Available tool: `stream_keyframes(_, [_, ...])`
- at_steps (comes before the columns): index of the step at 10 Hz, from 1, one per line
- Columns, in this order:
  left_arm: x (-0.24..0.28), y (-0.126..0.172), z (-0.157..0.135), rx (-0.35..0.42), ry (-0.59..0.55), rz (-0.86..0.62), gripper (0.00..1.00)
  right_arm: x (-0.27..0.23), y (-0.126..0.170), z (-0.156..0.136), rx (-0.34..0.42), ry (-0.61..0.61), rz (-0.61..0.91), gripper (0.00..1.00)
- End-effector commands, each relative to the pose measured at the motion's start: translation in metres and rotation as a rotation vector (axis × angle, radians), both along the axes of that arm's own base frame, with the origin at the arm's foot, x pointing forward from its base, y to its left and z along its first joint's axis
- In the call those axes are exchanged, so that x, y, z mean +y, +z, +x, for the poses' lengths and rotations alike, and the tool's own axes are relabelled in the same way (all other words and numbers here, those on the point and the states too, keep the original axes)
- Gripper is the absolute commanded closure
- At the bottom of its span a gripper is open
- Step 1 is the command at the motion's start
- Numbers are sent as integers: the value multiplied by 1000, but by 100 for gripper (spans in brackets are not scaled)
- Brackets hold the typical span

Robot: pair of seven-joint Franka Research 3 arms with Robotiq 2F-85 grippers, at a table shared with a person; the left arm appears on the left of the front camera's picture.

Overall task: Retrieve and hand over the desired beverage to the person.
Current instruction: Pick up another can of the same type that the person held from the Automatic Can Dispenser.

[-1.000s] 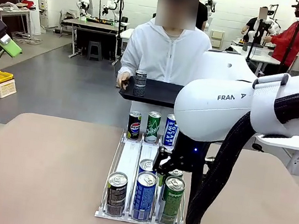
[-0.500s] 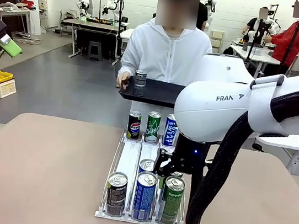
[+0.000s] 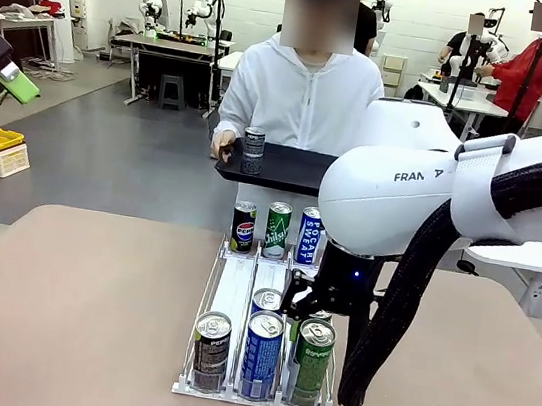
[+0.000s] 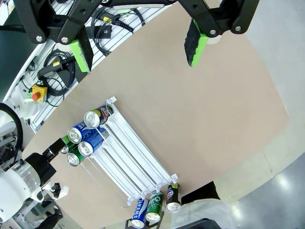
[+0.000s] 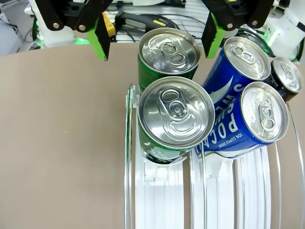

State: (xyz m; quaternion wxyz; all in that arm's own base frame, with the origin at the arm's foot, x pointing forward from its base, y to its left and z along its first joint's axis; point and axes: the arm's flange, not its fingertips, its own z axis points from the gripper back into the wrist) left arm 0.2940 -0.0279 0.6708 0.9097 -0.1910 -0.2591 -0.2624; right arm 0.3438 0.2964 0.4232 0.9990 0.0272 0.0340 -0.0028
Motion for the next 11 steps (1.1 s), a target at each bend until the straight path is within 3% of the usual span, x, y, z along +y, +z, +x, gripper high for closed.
stream_keyframes(1, [-2, 0, 0, -6, 2, -14, 0, 1, -4, 2, -1, 7, -3, 0])
stream_keyframes(4, [-2, 0, 0, -6, 2, -14, 0, 0, -5, 4, -6, 15, 7, 0])
stream_keyframes(5, [-2, 0, 0, -6, 2, -14, 0, 0, -6, 3, -26, 65, 0, 10])
stream_keyframes(6, [-2, 0, 0, -6, 2, -14, 0, -1, -7, 3, -31, 72, 0, 58])
stream_keyframes(7, [-2, 0, 0, -6, 2, -14, 0, -1, -7, 4, -35, 82, 3, 67])
stream_keyframes(8, [-2, 0, 0, -6, 2, -14, 0, 0, -8, 4, -39, 91, 9, 63])
stream_keyframes(9, [-2, 0, 0, -6, 2, -14, 0, 1, -8, 3, -40, 96, 12, 100])
stream_keyframes(11, [-2, 0, 0, -6, 2, -14, 0, 1, -9, 4, -34, 98, 16, 100])
